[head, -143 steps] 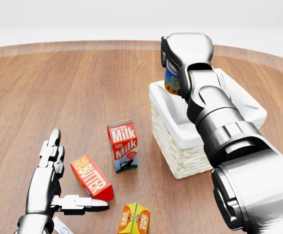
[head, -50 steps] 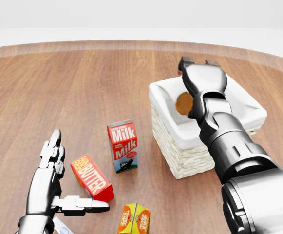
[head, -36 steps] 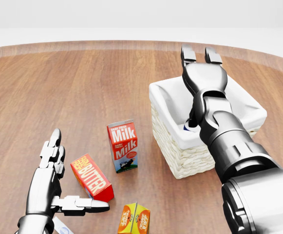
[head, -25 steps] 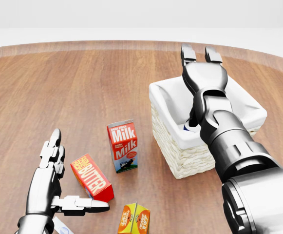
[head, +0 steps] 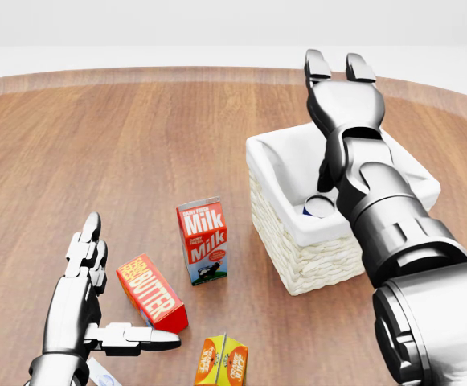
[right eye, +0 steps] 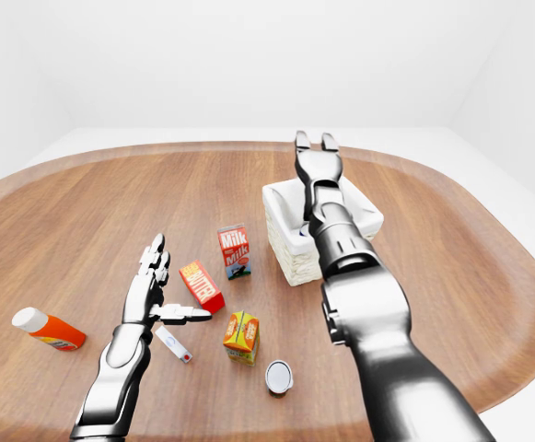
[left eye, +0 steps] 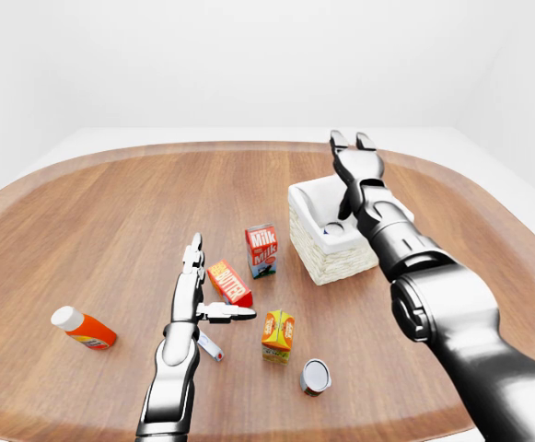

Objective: Pick up the alphabet soup and the tomato sauce, and put them in the basket.

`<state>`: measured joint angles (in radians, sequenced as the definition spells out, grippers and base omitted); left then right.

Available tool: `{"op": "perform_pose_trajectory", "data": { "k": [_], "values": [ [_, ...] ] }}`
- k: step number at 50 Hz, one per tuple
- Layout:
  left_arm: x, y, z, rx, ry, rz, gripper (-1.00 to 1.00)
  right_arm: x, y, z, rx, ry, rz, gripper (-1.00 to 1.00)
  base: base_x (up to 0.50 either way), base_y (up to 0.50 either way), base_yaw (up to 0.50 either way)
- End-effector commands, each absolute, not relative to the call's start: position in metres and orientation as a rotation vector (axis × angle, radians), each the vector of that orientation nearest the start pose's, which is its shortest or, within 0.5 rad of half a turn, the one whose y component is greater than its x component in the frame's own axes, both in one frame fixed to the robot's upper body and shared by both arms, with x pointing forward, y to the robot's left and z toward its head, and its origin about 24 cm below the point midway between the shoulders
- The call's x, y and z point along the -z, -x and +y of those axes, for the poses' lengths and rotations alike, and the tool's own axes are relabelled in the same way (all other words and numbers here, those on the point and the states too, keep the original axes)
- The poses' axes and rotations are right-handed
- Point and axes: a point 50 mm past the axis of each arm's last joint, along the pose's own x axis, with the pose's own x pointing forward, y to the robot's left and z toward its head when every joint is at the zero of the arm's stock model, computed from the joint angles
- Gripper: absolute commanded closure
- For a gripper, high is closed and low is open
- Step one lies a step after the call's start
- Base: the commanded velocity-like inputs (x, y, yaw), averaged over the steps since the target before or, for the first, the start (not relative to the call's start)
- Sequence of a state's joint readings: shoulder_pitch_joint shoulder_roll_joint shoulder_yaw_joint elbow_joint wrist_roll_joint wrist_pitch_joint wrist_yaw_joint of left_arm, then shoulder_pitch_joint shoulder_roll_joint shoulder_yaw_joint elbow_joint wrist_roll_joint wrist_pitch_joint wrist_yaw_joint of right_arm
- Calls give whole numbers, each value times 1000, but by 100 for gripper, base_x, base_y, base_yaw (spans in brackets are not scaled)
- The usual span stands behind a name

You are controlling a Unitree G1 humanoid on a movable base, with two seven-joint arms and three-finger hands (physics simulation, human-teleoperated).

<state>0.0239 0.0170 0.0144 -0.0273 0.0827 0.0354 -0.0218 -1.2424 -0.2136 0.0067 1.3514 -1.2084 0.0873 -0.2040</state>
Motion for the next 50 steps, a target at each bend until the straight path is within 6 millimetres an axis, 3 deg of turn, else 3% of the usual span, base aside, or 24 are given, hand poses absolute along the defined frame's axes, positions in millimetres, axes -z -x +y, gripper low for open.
{"op": "perform_pose_trajectory", "data": {
  "k": [1, 13, 27, 50],
  "values": [
    [-40, -249, 156, 11, -82, 24, -100, -191, -430, -157, 139, 1495, -10, -100, 0, 0, 0],
    [-39, -250, 155, 8, -79, 27, -100, -201, -431, -163, 178, 1488, -29, -100, 0, 0, 0],
    [-40, -250, 156, 6, -79, 26, -100, -208, -431, -153, 206, 1493, -104, -100, 0, 0, 0],
    [-39, -250, 155, 9, -82, 25, -100, -186, -424, -174, 278, 1342, -92, -100, 0, 0, 0]
  ]
}}
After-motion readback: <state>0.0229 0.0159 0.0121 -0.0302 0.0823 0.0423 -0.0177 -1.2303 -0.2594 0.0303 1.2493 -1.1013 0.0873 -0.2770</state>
